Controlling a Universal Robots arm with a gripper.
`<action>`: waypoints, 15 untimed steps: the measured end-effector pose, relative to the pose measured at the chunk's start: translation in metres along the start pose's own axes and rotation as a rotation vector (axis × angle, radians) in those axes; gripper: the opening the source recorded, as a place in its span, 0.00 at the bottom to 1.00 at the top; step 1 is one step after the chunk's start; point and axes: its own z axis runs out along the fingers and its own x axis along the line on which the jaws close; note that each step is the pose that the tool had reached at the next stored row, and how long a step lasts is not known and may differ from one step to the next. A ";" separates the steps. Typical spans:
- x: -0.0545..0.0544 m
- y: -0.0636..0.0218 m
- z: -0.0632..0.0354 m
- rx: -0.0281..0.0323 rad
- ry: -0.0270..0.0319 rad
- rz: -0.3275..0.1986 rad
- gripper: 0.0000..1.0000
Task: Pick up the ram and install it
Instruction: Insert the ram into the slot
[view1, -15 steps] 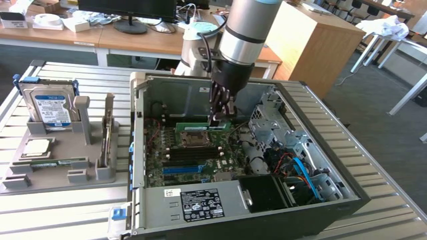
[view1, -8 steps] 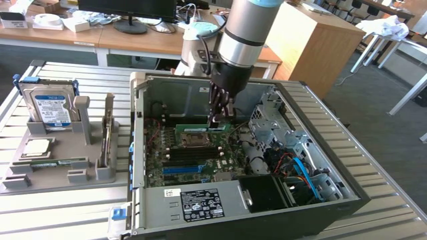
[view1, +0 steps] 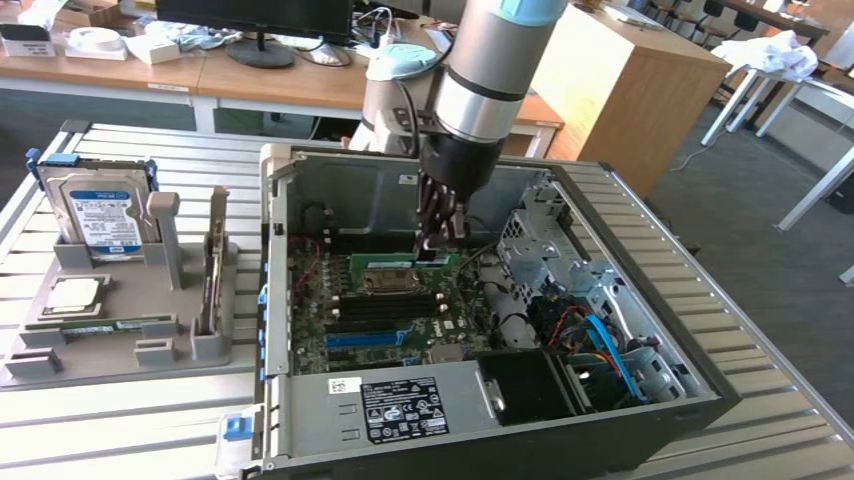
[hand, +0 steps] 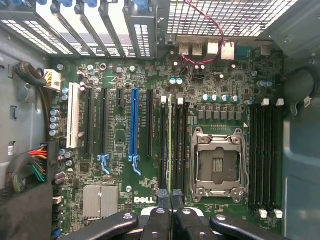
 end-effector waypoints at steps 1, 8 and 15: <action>0.000 -0.0001 0.0012 0.0001 -0.0001 0.000 0.11; 0.000 -0.0003 0.0079 0.0003 0.0000 0.000 0.11; 0.000 -0.0006 0.0139 0.0003 0.0000 0.000 0.11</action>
